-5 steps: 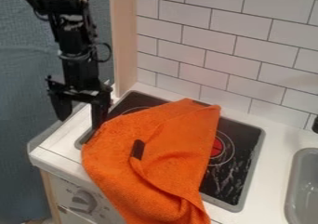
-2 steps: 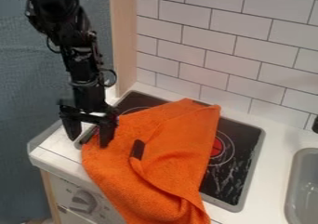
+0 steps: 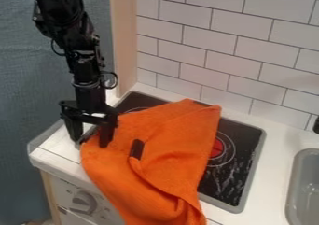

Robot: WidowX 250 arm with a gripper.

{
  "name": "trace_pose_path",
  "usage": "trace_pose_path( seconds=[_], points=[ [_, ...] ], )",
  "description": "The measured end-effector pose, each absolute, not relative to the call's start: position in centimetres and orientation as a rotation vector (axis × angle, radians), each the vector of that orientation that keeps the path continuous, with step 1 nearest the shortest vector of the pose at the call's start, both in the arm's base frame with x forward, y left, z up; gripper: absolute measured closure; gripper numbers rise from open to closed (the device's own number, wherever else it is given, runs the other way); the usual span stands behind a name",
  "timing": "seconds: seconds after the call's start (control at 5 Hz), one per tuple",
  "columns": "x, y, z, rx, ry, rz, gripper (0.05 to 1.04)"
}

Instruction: Fold the cloth from left to right

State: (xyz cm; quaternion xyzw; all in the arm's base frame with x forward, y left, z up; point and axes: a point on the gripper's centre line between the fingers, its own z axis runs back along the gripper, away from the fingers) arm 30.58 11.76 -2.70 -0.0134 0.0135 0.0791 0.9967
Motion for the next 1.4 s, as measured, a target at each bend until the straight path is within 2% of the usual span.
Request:
trace_pose_path(
  seconds=[0.4,0.6,0.8,1.0,1.2,1.4],
  points=[
    [30.6,12.0,-2.7,-0.011,0.026,0.170,0.731],
    [30.6,12.0,-2.6,-0.013,0.035,0.168,0.895],
    [30.7,11.9,-2.2,-0.021,0.045,0.163,0.991],
    [30.8,11.2,-1.7,-0.035,0.057,0.164,1.014],
    [31.8,10.9,1.0,-0.048,0.007,0.181,1.016],
    [32.4,9.8,3.0,-0.063,0.004,0.184,1.016]
  ],
)
